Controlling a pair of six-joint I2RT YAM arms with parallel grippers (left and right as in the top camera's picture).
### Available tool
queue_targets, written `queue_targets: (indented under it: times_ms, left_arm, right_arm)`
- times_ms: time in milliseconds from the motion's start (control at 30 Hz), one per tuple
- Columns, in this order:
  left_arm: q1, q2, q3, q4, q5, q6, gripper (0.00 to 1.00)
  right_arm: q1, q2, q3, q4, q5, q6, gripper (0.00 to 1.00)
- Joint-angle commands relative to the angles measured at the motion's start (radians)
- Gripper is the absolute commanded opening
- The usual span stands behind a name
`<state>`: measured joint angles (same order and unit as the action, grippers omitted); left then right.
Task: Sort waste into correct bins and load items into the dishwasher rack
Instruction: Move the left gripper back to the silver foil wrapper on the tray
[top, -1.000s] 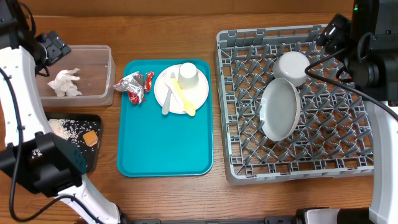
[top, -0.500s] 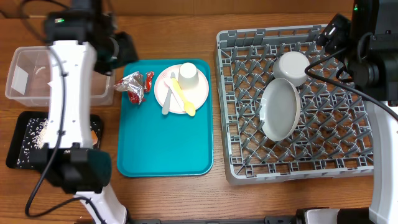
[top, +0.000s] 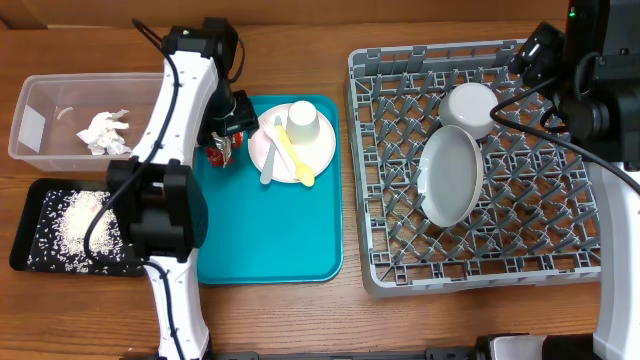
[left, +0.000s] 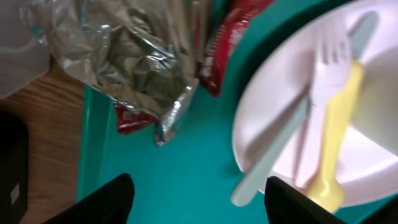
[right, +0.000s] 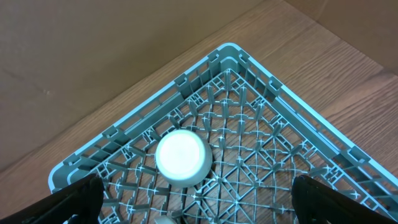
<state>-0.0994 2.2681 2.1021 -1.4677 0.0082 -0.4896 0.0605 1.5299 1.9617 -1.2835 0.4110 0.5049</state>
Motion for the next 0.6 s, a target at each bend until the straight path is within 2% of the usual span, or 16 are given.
queue_targets:
  times_ms: [0, 200, 467, 567]
  left_arm:
    - [0.036, 0.013, 0.003, -0.001, -0.056, -0.058, 0.71]
    - [0.069, 0.020, 0.002, 0.010, -0.063, -0.077, 0.70]
    - [0.046, 0.042, -0.002, 0.007, -0.055, -0.089, 0.70]
    - [0.033, 0.058, -0.007, 0.007, -0.011, -0.100, 0.70]
  right_arm:
    - [0.001, 0.002, 0.014, 0.003, 0.014, 0.003, 1.00]
    - [0.001, 0.002, 0.014, 0.003, 0.014, 0.003, 1.00]
    - [0.001, 0.002, 0.014, 0.003, 0.014, 0.003, 1.00]
    - [0.001, 0.002, 0.014, 0.003, 0.014, 0.003, 1.00]
